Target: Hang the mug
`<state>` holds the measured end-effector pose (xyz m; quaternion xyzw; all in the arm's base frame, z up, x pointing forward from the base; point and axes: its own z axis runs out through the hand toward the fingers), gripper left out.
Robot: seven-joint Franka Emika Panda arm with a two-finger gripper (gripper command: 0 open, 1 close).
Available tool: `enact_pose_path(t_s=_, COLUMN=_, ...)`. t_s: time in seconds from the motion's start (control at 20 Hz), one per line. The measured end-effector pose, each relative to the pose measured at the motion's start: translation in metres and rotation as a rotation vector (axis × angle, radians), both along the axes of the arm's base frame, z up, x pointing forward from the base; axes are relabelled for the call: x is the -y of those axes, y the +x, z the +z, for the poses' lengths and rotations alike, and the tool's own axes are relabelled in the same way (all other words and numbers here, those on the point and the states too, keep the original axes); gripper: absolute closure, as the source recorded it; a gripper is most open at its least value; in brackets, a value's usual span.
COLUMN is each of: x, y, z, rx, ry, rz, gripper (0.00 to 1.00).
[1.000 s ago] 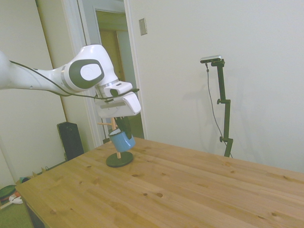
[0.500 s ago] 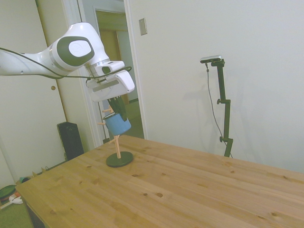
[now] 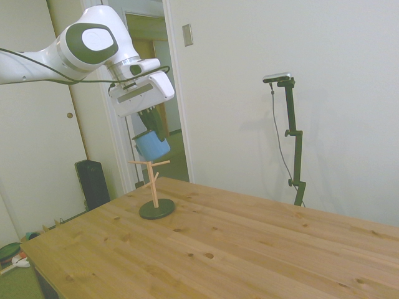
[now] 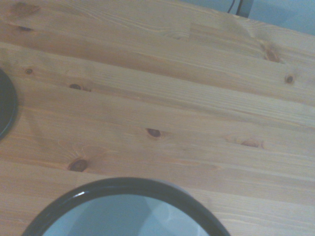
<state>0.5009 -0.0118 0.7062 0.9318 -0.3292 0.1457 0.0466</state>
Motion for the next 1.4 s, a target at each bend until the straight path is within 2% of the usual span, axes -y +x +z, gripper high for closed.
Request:
enact_pose_path(t_s=0.7, x=-0.022, y=0.02, z=0.005, rx=-0.015, ry=-0.004, rz=0.032, gripper=1.0)
enact_pose_path(t_s=1.4, x=-0.045, y=0.037, z=0.008, rx=-0.024, ry=-0.004, rz=0.032, gripper=1.0)
